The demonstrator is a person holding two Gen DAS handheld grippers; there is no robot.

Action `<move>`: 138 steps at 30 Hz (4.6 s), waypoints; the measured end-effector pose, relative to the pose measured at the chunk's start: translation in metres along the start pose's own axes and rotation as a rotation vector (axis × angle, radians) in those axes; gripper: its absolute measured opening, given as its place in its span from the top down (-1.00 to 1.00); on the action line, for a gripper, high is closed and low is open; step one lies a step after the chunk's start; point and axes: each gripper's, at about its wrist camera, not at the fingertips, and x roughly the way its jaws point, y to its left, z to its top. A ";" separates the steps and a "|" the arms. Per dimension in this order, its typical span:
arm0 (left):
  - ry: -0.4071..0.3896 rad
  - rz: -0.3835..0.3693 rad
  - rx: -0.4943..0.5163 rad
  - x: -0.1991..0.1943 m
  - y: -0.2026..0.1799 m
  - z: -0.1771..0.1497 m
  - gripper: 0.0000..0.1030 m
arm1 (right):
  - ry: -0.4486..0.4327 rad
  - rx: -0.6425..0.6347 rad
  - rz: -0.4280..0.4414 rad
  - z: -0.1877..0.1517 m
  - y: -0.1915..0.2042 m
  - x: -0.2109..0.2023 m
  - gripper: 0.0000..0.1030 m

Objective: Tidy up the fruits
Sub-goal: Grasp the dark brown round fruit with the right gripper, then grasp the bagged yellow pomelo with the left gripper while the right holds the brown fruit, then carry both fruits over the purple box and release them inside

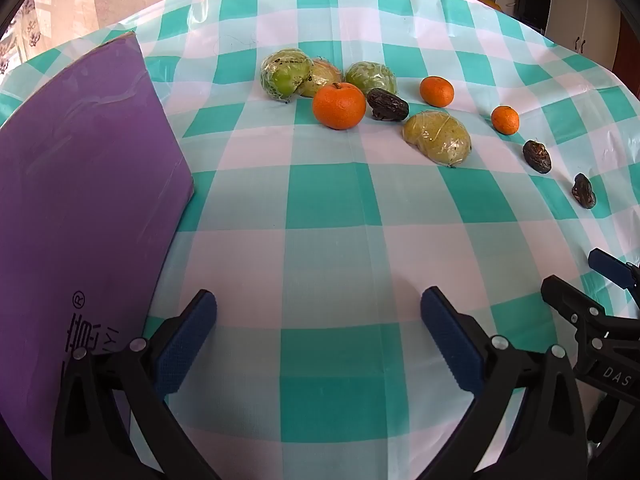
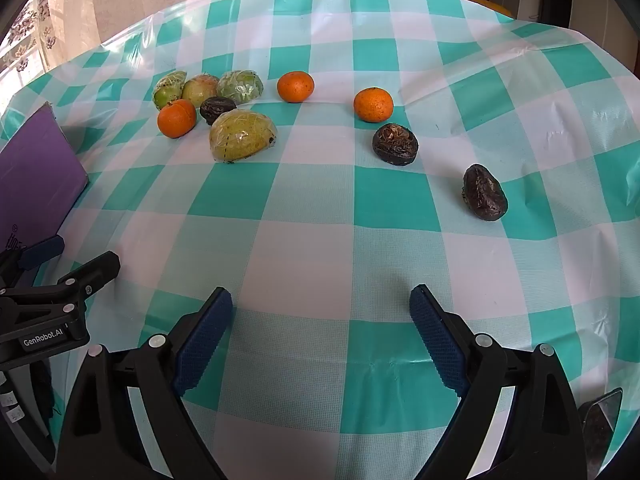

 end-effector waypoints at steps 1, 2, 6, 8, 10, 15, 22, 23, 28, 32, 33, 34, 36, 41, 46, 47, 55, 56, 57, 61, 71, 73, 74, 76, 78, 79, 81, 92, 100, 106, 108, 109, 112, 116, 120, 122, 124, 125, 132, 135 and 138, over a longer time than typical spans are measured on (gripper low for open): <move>0.000 0.000 0.000 0.000 0.000 0.000 -0.97 | -0.001 -0.001 -0.002 0.000 0.000 0.000 -0.70; 0.000 0.000 0.000 0.000 0.000 0.000 -0.97 | -0.004 0.000 -0.001 0.000 0.000 0.000 -0.70; 0.000 0.000 0.000 0.000 0.000 0.000 -0.97 | -0.002 0.000 0.001 0.000 0.000 0.000 -0.70; 0.000 0.000 0.000 0.000 0.000 0.000 -0.97 | -0.003 0.002 0.003 0.000 0.000 0.000 -0.70; 0.000 0.000 0.000 0.000 0.000 0.000 -0.97 | -0.001 -0.003 0.002 0.000 0.000 0.000 -0.69; 0.000 0.000 0.000 0.000 0.000 0.000 -0.97 | -0.020 0.162 -0.118 0.004 -0.038 -0.005 -0.67; 0.000 0.000 0.000 0.000 0.000 0.000 -0.97 | -0.008 0.339 -0.149 0.027 -0.104 0.014 -0.59; 0.000 0.000 0.000 0.000 0.000 0.000 -0.97 | -0.010 0.341 -0.154 0.031 -0.108 0.017 -0.55; 0.000 0.000 0.000 0.000 0.000 0.000 -0.97 | -0.024 0.285 -0.158 0.043 -0.096 0.027 -0.27; 0.000 0.000 0.000 0.000 0.000 0.000 -0.97 | -0.026 0.248 -0.155 0.048 -0.089 0.030 -0.16; 0.001 0.001 0.000 0.000 0.000 0.000 -0.97 | -0.026 0.253 -0.157 0.049 -0.089 0.031 -0.16; 0.000 0.001 0.000 0.000 0.000 0.000 -0.97 | -0.026 0.253 -0.161 0.050 -0.089 0.031 -0.16; 0.000 0.003 0.000 0.000 -0.001 0.000 -0.97 | -0.027 0.233 -0.182 0.052 -0.084 0.033 0.01; 0.000 0.008 -0.012 -0.002 -0.001 -0.003 -0.97 | -0.039 0.220 -0.161 0.052 -0.081 0.032 0.25; 0.018 -0.057 0.003 0.000 -0.019 0.007 -0.97 | -0.056 0.256 -0.116 0.048 -0.087 0.028 0.26; 0.020 -0.060 0.008 0.003 -0.025 0.010 -0.97 | -0.056 0.258 -0.113 0.048 -0.087 0.028 0.26; -0.006 -0.102 0.047 0.026 -0.069 0.049 -0.97 | -0.059 0.266 -0.101 0.047 -0.088 0.029 0.25; -0.015 -0.100 0.047 0.029 -0.071 0.055 -0.97 | -0.059 0.266 -0.102 0.047 -0.088 0.028 0.25; -0.020 -0.092 0.052 0.032 -0.074 0.061 -0.97 | -0.059 0.266 -0.102 0.047 -0.088 0.028 0.25; -0.049 -0.071 0.084 0.042 -0.086 0.083 -0.96 | -0.058 0.266 -0.104 0.046 -0.087 0.028 0.25; 0.003 -0.075 0.107 0.074 -0.103 0.114 -0.35 | -0.053 0.250 -0.113 0.048 -0.086 0.028 0.24; -0.004 -0.074 0.113 0.073 -0.101 0.113 -0.28 | -0.051 0.246 -0.117 0.048 -0.085 0.028 0.24; -0.004 -0.076 0.119 0.071 -0.100 0.111 -0.25 | -0.049 0.243 -0.121 0.049 -0.085 0.028 0.24; -0.006 -0.091 0.127 0.067 -0.098 0.107 -0.24 | -0.048 0.241 -0.125 0.049 -0.084 0.028 0.23; -0.008 -0.101 0.124 0.062 -0.093 0.101 -0.24 | -0.047 0.238 -0.128 0.049 -0.083 0.028 0.23; -0.011 -0.107 0.116 0.059 -0.090 0.098 -0.24 | -0.046 0.236 -0.131 0.049 -0.083 0.028 0.23; -0.024 -0.115 0.098 0.051 -0.083 0.090 -0.24 | -0.044 0.231 -0.137 0.049 -0.082 0.028 0.24; -0.120 -0.127 -0.033 -0.016 -0.029 0.018 -0.24 | -0.045 0.234 -0.132 0.050 -0.083 0.028 0.25; -0.142 -0.122 -0.023 -0.041 -0.015 -0.015 -0.24 | -0.057 0.239 -0.101 0.050 -0.085 0.025 0.25; -0.164 -0.135 -0.064 -0.051 -0.004 -0.025 -0.24 | -0.104 0.268 -0.071 0.036 -0.077 0.006 0.25; -0.167 -0.143 -0.063 -0.054 -0.002 -0.028 -0.24 | -0.119 0.255 -0.057 0.028 -0.065 -0.003 0.25; -0.168 -0.148 -0.059 -0.056 -0.002 -0.030 -0.24 | -0.121 0.256 -0.042 0.024 -0.059 -0.007 0.25; -0.172 -0.155 -0.046 -0.061 -0.001 -0.036 -0.24 | -0.117 0.258 0.011 0.011 -0.041 -0.017 0.25; -0.173 -0.160 -0.031 -0.068 0.001 -0.046 -0.24 | -0.110 0.187 0.046 -0.002 -0.009 -0.027 0.25; -0.171 -0.164 -0.034 -0.074 0.004 -0.052 -0.24 | -0.098 0.133 0.082 -0.012 0.016 -0.034 0.25; -0.174 -0.166 -0.033 -0.078 0.006 -0.055 -0.24 | -0.089 0.101 0.091 -0.016 0.029 -0.036 0.25; -0.179 -0.166 -0.032 -0.081 0.008 -0.057 -0.24 | -0.080 0.076 0.100 -0.019 0.038 -0.037 0.25; -0.182 -0.167 -0.033 -0.084 0.009 -0.057 -0.25 | -0.077 0.069 0.103 -0.020 0.041 -0.037 0.25; -0.262 -0.197 -0.015 -0.121 0.011 -0.058 -0.24 | -0.045 0.081 0.180 -0.020 0.057 -0.041 0.25; -0.336 -0.232 -0.015 -0.153 0.018 -0.057 -0.25 | -0.083 0.054 0.230 -0.008 0.073 -0.060 0.25; -0.419 -0.211 -0.037 -0.184 0.035 -0.054 -0.25 | -0.143 -0.007 0.278 0.010 0.099 -0.088 0.25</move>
